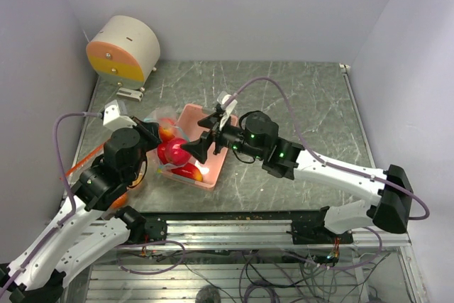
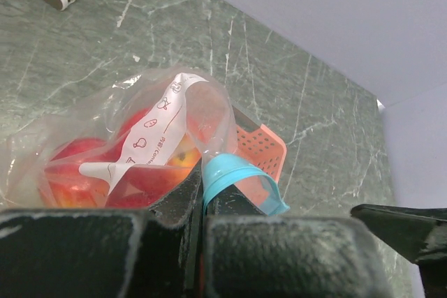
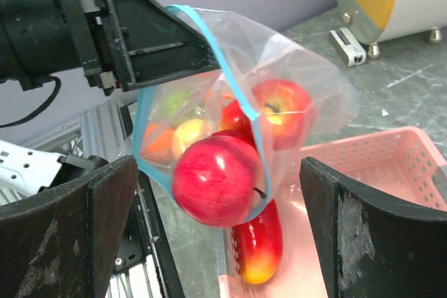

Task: Place the food in the zip-top bag and seal the zipper
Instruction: Place the fake fruit in the zipper food storage bag, then adjust the zipper food storage bag at the center of the board.

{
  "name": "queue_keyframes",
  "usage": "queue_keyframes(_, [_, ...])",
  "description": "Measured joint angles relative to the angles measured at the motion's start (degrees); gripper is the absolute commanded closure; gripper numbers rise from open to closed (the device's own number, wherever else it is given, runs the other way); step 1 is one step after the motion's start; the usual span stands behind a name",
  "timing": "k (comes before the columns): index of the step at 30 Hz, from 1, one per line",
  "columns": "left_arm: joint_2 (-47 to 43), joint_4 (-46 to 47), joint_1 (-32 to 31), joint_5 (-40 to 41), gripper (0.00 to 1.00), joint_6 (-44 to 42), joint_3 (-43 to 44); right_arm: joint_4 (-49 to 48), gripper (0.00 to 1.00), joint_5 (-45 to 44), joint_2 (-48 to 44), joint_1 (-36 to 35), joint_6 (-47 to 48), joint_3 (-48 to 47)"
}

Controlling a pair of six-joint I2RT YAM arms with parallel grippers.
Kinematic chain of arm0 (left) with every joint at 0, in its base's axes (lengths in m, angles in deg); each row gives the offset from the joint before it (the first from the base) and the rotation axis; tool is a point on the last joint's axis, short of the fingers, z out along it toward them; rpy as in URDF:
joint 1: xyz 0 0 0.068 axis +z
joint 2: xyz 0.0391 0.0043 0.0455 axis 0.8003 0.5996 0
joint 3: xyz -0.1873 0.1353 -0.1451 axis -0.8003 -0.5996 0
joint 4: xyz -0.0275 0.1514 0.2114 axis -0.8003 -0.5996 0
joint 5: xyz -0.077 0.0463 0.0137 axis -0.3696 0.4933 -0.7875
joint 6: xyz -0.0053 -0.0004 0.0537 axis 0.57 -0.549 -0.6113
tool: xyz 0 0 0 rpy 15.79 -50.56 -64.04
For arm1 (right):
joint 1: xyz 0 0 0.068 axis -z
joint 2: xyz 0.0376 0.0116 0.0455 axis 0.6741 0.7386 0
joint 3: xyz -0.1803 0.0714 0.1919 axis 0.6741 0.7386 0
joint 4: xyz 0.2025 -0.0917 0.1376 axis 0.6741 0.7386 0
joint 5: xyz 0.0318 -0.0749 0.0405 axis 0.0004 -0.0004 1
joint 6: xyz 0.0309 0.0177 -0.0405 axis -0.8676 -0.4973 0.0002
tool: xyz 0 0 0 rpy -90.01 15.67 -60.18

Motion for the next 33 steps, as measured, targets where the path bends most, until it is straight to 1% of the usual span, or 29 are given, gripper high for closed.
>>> queue_keyframes(5, [-0.98, -1.01, 0.00, 0.96, 0.93, 0.11, -0.02, 0.50, 0.05, -4.70, -1.73, 0.00, -2.32, 2.32])
queue_keyframes(9, [-0.85, -1.31, 0.00, 1.20, 0.93, 0.11, -0.02, 1.77, 0.09, -8.90, -1.51, 0.09, -5.99, 6.93])
queue_keyframes(14, [-0.76, -1.49, 0.00, 1.31, 0.93, 0.09, -0.02, 0.68, 0.14, -10.05, -0.48, 0.52, -9.53, 11.15])
queue_keyframes(19, [-0.90, -1.66, 0.00, 1.33, 0.93, 0.11, -0.02, -6.56, 0.17, -9.51, 1.38, 0.98, -11.39, 11.63])
queue_keyframes(22, [-1.20, -2.03, 0.00, 1.36, 0.93, 0.11, -0.02, -12.09, 0.20, -9.35, 2.34, 1.16, -11.65, 11.61])
queue_keyframes(24, [-1.42, -2.05, -0.02, 1.38, 0.93, 0.11, -0.02, -15.08, 0.27, -8.76, 3.80, 1.36, -11.72, 11.10])
queue_keyframes(26, [-1.57, -2.05, 0.00, 1.38, 0.93, 0.11, -0.02, -16.85, 0.39, -7.41, 6.54, 1.60, -11.72, 9.27])
queue_keyframes(27, [-1.57, -2.05, 0.00, 1.38, 0.93, 0.11, 0.00, -17.35, 0.43, -6.67, 8.09, 1.73, -11.56, 8.09])
queue_keyframes(30, [-1.46, -2.05, 0.00, 1.38, 0.93, 0.09, 0.00, -17.97, 0.45, -5.05, 11.82, 1.90, -11.74, 5.03])
queue_keyframes(31, [-1.46, -2.05, 0.00, 1.38, 0.93, 0.09, 0.00, -18.25, 0.51, -4.42, 12.87, 1.90, -11.78, 4.22])
queue_keyframes(33, [-1.46, -2.05, 0.00, 1.38, 0.93, 0.09, 0.00, -18.82, 0.66, -3.89, 14.10, 1.99, -12.07, 3.76])
